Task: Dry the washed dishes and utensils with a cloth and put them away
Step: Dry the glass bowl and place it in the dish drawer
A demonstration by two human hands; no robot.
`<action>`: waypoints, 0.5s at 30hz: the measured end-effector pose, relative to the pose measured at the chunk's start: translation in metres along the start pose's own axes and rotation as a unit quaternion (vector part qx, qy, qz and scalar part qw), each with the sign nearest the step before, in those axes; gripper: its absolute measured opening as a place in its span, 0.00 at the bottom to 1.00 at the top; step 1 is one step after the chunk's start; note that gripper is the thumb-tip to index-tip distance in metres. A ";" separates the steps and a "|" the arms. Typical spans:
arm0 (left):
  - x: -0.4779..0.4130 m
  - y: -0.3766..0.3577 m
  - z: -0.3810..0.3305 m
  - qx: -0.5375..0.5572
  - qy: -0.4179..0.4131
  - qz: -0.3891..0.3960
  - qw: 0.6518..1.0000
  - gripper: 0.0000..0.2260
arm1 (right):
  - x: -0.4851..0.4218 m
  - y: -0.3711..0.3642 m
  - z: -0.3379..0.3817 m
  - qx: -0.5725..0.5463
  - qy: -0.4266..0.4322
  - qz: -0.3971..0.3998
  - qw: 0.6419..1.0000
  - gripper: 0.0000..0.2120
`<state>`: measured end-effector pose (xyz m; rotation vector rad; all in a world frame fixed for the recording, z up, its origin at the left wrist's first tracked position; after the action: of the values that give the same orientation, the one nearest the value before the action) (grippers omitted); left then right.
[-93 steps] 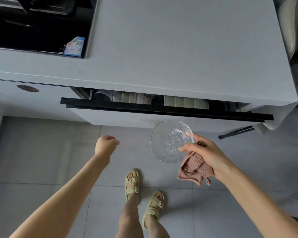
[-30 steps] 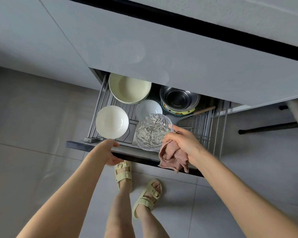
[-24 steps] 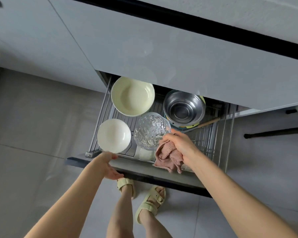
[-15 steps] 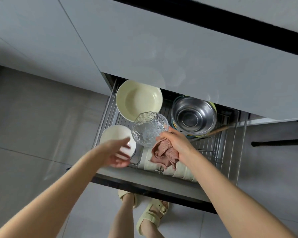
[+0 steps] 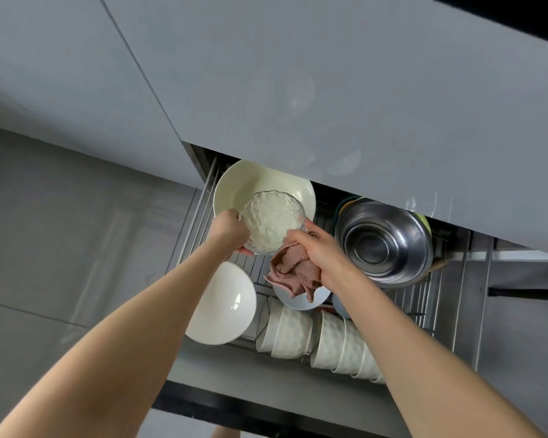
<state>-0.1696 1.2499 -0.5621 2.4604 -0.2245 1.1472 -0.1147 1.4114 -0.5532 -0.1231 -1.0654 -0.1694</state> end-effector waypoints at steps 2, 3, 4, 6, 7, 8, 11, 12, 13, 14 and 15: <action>-0.013 0.000 0.004 0.035 0.019 -0.028 0.999 0.10 | -0.006 -0.001 0.001 -0.016 0.008 -0.020 1.000 0.38; -0.019 0.000 0.005 0.045 0.029 -0.040 0.998 0.11 | -0.007 0.001 0.002 -0.029 0.015 -0.035 0.999 0.38; -0.024 0.001 0.006 0.046 0.035 -0.049 0.997 0.11 | -0.008 0.004 0.003 -0.045 0.020 -0.048 0.998 0.36; -0.033 0.000 0.006 0.033 0.032 -0.054 0.997 0.13 | -0.006 0.014 0.003 -0.063 0.028 -0.055 0.996 0.33; -0.038 -0.002 0.006 0.027 0.025 -0.056 0.998 0.14 | -0.004 0.019 0.003 -0.066 0.032 -0.050 0.996 0.32; -0.042 -0.004 0.006 0.022 0.019 -0.059 0.998 0.14 | -0.001 0.023 0.003 -0.066 0.034 -0.044 0.996 0.31; -0.054 -0.014 0.009 0.007 0.021 -0.072 0.997 0.15 | 0.001 0.031 0.000 -0.068 0.035 -0.039 0.996 0.30; -0.057 -0.017 0.011 0.009 0.027 -0.075 0.997 0.15 | 0.001 0.032 0.000 -0.068 0.035 -0.038 0.996 0.30; -0.060 -0.020 0.013 0.015 0.034 -0.078 0.996 0.14 | 0.000 0.032 0.001 -0.067 0.037 -0.036 0.996 0.30; -0.063 -0.022 0.015 0.021 0.038 -0.081 0.996 0.14 | 0.000 0.031 0.001 -0.064 0.038 -0.035 0.997 0.30; -0.066 -0.023 0.017 0.024 0.040 -0.084 0.995 0.14 | -0.001 0.031 0.002 -0.063 0.040 -0.032 0.997 0.29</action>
<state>-0.1931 1.2619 -0.6289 2.4167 0.0337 1.1868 -0.1106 1.4419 -0.5543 -0.1944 -0.9789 -0.2964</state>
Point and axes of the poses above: each hand's wrist, its own x-axis away from the middle knuckle, its own y-axis out of the back of the hand, z = x × y, the point moved 1 cm from there along -x, towards the middle knuckle, and after that the axes turned 5 degrees about -y, right-handed, at the moved point
